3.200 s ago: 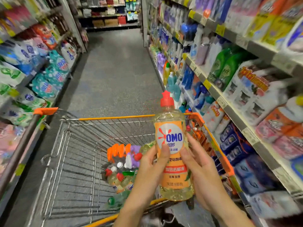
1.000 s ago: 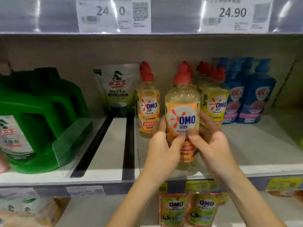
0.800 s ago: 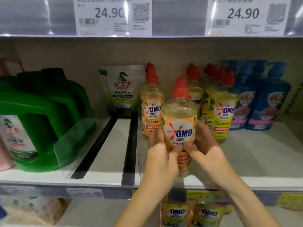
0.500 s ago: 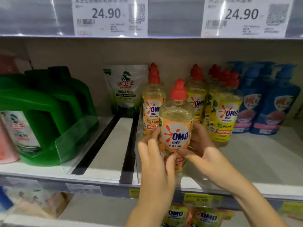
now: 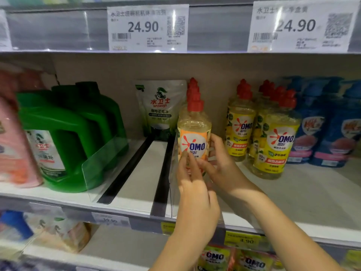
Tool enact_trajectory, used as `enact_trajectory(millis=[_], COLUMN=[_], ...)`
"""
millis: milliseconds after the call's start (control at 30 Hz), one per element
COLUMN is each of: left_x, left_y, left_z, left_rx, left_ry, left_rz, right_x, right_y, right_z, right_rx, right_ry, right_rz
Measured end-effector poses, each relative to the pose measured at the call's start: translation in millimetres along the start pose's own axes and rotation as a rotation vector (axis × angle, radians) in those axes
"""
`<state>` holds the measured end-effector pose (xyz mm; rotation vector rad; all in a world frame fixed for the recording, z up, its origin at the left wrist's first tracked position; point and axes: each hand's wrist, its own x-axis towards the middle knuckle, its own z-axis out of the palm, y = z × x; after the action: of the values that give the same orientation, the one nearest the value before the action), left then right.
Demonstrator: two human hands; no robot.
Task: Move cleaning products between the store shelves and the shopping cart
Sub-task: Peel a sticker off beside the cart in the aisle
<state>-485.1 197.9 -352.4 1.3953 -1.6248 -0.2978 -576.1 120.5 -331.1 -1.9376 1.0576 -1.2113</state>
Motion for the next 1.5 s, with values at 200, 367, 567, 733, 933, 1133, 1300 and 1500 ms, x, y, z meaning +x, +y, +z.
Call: enact_trajectory(millis=[200,367,567,733,933,1133,1300,1500], left_x=[11.6,10.8,13.1,7.2,-23.8,-69.4,-111.2,-159.5], left_y=[-3.0,4.5,-2.1,4.5,23.3,23.1,6.3,-17.8], left_z=[1.4,-7.4,-7.1,-25.6,-53.4,-91.3,-129.3,-188.3], left_rx=[-0.006,-0.035,-0.055,-0.153,-0.371,-0.490,-0.426,-0.378], left_ry=[-0.046,-0.094,-0.063,-0.030,0.033,0.224,0.348,0.496], left_rz=[-0.078,-0.076,-0.062,-0.036,0.003,-0.145,-0.244,-0.308], right_x=[14.3,16.3,11.4,-12.8,-69.2,-111.3,-123.3,-132.3], right_y=[7.8,11.1,2.1,-22.0,-55.8,-80.6,-96.5,-127.8], right_z=[3.0,6.6,1.8,-7.4,-15.2,-0.5,41.6,116.0], right_rx=[-0.064,-0.076,-0.056,0.019,0.218,0.411,0.468,0.531], right_ry=[0.014,0.050,0.057,0.163,0.098,-0.036,-0.241,-0.437], right_rz=[-0.042,-0.044,-0.001,0.048,-0.019,-0.054,-0.047,-0.058])
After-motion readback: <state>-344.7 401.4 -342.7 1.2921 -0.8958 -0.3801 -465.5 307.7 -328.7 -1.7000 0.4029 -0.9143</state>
